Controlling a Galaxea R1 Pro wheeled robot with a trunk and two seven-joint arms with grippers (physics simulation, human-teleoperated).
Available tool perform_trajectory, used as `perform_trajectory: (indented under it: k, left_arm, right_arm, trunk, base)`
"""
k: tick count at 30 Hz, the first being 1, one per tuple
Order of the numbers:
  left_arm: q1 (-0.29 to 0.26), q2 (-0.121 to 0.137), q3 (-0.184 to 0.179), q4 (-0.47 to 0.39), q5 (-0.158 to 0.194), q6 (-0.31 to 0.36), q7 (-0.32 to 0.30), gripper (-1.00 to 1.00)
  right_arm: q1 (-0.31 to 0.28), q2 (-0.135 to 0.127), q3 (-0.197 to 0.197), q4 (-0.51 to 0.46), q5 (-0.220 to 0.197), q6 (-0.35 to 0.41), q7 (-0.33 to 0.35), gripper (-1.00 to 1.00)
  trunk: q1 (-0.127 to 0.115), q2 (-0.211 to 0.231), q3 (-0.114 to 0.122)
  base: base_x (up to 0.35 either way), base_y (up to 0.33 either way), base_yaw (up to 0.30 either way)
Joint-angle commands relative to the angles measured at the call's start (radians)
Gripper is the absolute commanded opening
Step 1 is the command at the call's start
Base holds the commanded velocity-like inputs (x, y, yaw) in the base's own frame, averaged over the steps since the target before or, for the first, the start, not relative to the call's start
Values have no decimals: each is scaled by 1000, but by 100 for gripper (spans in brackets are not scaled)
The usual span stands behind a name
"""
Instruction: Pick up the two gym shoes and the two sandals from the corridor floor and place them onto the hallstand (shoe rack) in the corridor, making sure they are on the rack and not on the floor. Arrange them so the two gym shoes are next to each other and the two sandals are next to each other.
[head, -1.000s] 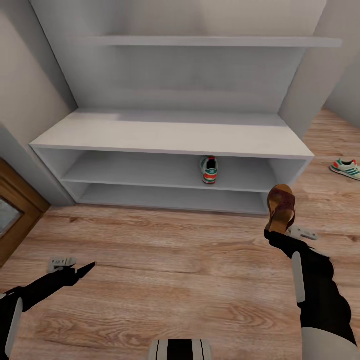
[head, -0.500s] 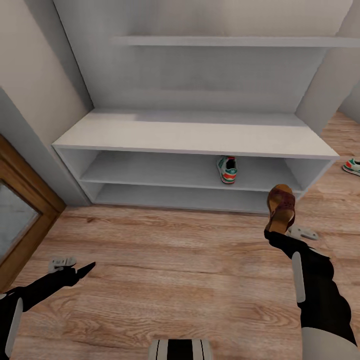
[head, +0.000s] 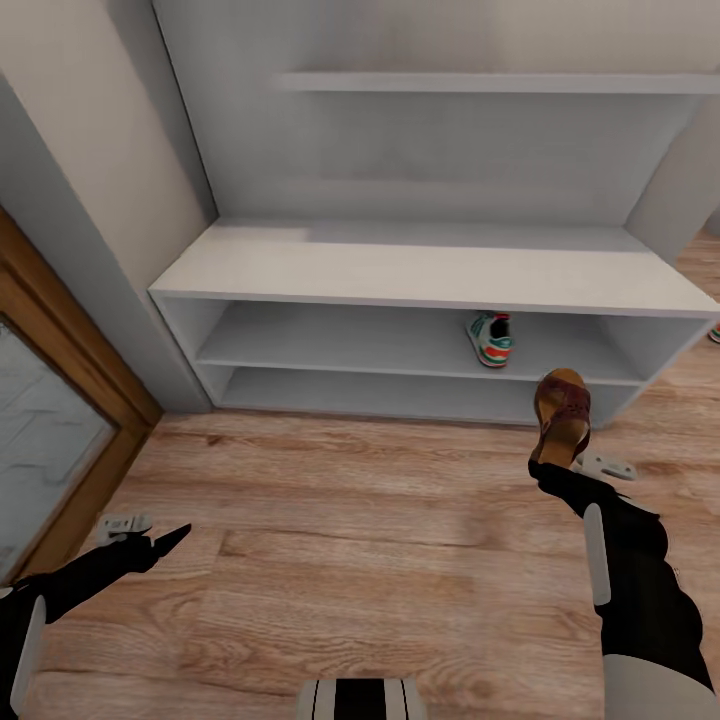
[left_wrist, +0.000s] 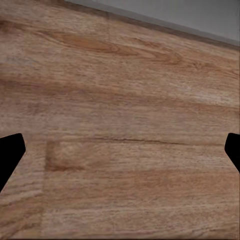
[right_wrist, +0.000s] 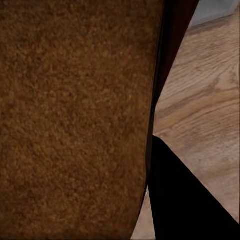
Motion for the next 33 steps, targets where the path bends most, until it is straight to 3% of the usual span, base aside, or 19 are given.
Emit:
perform_trajectory:
  k: [1, 12, 20, 33]
  left_arm:
    - [0, 0, 0, 0, 0, 0, 0, 100]
    - [0, 1, 1, 0, -1, 0, 0, 100]
    - [0, 2, 2, -1, 0, 0, 0, 100]
    - [0, 2, 2, -2, 0, 0, 2, 100]
  right_arm:
    - [0, 0, 0, 0, -4, 0, -2, -100]
    - [0, 0, 0, 0, -4, 0, -2, -100]
    - [0, 0, 0, 0, -4, 0, -2, -100]
    - [0, 0, 1, 0, -4, 0, -2, -100]
  trunk:
    - [0, 0, 0]
    - [0, 0, 0]
    - [0, 0, 0]
    - [0, 0, 0]
  base:
    - [0, 318, 0]
    - [0, 84, -6]
    - [0, 27, -189]
    - [0, 220, -18]
